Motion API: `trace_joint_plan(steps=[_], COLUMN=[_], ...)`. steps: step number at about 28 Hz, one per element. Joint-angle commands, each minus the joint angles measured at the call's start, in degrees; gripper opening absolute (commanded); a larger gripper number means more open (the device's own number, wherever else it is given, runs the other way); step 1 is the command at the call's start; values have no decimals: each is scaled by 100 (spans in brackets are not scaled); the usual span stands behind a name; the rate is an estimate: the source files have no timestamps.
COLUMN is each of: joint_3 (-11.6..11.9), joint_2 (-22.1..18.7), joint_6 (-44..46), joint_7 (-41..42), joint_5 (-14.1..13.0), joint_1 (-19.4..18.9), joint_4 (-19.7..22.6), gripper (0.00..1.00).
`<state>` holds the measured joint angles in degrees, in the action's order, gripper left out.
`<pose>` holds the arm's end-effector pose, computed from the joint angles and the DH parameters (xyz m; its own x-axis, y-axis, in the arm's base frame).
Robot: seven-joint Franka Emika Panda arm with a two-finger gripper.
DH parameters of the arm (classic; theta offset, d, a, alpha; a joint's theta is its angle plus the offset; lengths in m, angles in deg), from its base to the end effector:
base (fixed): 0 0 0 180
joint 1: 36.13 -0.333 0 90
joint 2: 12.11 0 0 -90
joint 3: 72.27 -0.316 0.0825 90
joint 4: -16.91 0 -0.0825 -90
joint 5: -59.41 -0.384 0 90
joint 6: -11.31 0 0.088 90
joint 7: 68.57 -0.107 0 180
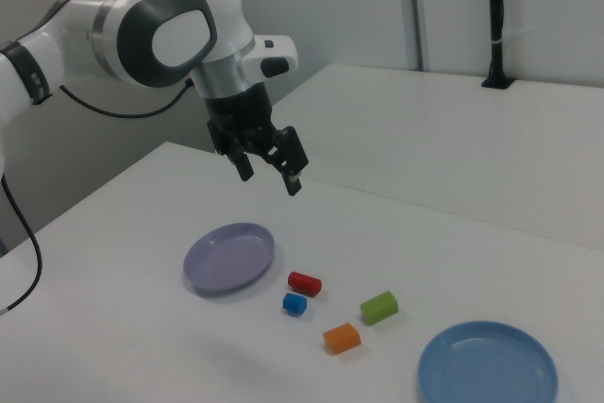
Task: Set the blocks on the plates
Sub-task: 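Lower the gripper onto the green block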
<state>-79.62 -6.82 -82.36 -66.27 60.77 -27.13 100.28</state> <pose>0.5896 -0.0232 0.6330 0.9961 0.0114 0.0875 0.0101 -0.9998 0.0155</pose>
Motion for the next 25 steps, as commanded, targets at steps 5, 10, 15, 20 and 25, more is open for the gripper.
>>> trace_joint_plan(steps=[5,10,15,20,25], joint_3=[14,5,31,66,66], joint_2=[429,657,956,1255,1536], joint_6=[-196,-11,-81,-651,-1486], joint_7=[913,975,606,-79,-756], joint_5=[119,259,286,154,-13], joint_1=[5,-92,-119,39,206], joint_4=[48,57,57,179,513], gripper=[100,100,100,100,100])
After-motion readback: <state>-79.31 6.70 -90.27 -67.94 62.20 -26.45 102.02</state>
